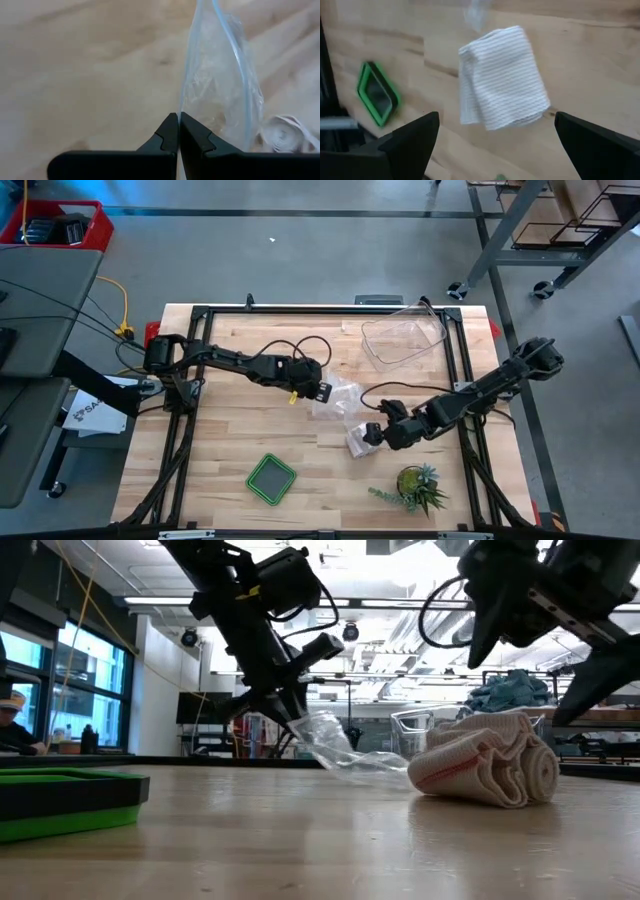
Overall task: Roll bandage
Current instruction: Put the rolled white bandage into the transparent zip bag
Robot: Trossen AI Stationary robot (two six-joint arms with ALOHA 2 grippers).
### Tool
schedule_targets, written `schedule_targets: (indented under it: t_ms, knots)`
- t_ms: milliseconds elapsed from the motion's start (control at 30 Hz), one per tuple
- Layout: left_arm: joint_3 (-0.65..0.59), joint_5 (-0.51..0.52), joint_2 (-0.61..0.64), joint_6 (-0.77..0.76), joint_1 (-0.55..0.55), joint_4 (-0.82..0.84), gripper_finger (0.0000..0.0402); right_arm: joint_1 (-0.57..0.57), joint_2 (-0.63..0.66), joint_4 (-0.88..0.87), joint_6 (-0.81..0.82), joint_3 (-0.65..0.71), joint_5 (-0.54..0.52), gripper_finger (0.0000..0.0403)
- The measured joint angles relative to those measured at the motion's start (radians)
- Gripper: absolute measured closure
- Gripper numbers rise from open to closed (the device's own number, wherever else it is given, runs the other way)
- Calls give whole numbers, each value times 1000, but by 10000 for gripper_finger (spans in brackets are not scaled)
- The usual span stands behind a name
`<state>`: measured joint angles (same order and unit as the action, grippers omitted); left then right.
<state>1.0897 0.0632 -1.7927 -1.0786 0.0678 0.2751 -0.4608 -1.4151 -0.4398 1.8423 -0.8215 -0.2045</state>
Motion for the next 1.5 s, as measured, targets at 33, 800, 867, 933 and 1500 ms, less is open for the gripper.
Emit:
schedule_targets:
  t_ms: [33, 800, 867, 933, 1500]
  knots:
    - [0, 11, 5, 0, 6, 20, 401, 11, 0, 7, -37, 0, 20, 13]
    - [0, 70, 64, 9, -20, 137, 402, 186, -282, -139, -438, -193, 305, 13]
    - [0, 70, 64, 9, -24, 142, 401, 186, -301, -141, -422, -193, 288, 13]
    - [0, 70, 64, 8, -28, 148, 401, 185, -315, -140, -387, -193, 287, 13]
    - [0, 68, 64, -2, -38, 117, 401, 199, -341, -61, -383, -193, 256, 24]
